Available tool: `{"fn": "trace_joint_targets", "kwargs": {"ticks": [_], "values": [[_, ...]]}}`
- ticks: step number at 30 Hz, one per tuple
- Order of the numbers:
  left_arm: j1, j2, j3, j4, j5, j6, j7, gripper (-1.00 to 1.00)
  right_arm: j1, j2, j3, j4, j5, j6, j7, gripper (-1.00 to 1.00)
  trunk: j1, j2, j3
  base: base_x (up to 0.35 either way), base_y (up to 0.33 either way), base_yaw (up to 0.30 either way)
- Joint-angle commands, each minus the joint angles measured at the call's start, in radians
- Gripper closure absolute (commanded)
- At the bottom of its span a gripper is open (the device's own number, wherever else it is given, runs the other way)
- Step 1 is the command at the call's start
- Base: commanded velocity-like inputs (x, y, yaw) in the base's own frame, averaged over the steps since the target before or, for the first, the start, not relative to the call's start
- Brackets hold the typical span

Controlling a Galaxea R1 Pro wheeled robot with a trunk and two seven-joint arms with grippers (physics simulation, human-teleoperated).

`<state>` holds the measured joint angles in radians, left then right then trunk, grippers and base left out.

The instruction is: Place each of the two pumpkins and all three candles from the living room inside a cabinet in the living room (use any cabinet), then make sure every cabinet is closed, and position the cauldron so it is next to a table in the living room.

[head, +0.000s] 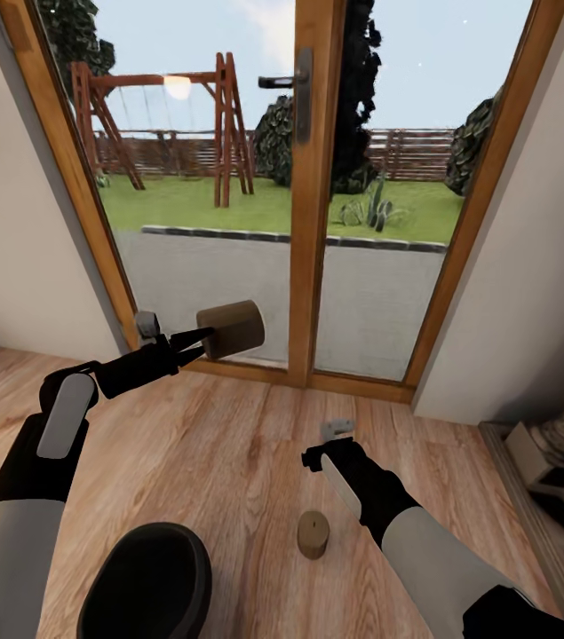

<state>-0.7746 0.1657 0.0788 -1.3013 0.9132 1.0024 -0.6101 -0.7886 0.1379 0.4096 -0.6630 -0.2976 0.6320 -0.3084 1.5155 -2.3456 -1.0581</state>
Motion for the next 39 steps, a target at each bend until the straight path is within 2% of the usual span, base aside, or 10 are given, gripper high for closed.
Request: {"fn": "trace_joint_targets", "kwargs": {"ticks": [1, 12, 23, 34, 39], "values": [[0.000, 0.000, 0.000, 0.000, 0.004, 0.001, 0.000, 1.00, 0.000, 0.000, 0.000, 0.000, 0.000, 0.000, 0.000, -1.00, 0.004, -0.007, -0.003, 0.000, 0.000, 0.000], [0.000, 0.000, 0.000, -0.001, 0.004, 0.001, 0.000, 1.00, 0.000, 0.000, 0.002, -0.006, 0.002, 0.001, 0.002, -1.00, 0.046, -0.084, -0.038, 0.000, 0.000, 0.000], [0.000, 0.000, -0.001, -0.002, 0.005, 0.005, 0.001, 1.00, 0.002, 0.001, 0.011, -0.037, 0.005, 0.000, 0.001, -1.00, 0.046, -0.084, -0.038, 0.000, 0.000, 0.007], [0.000, -0.001, 0.001, -0.001, 0.006, 0.003, -0.001, 1.00, 0.002, 0.001, 0.011, -0.038, 0.004, 0.000, 0.002, -1.00, 0.046, -0.084, -0.038, 0.000, 0.000, 0.239], [0.000, 0.000, 0.002, 0.007, 0.007, 0.002, -0.042, 1.00, 0.001, -0.001, 0.011, -0.038, 0.004, 0.000, 0.002, -1.00, 0.046, -0.084, -0.038, 0.000, 0.000, 0.072]]}}
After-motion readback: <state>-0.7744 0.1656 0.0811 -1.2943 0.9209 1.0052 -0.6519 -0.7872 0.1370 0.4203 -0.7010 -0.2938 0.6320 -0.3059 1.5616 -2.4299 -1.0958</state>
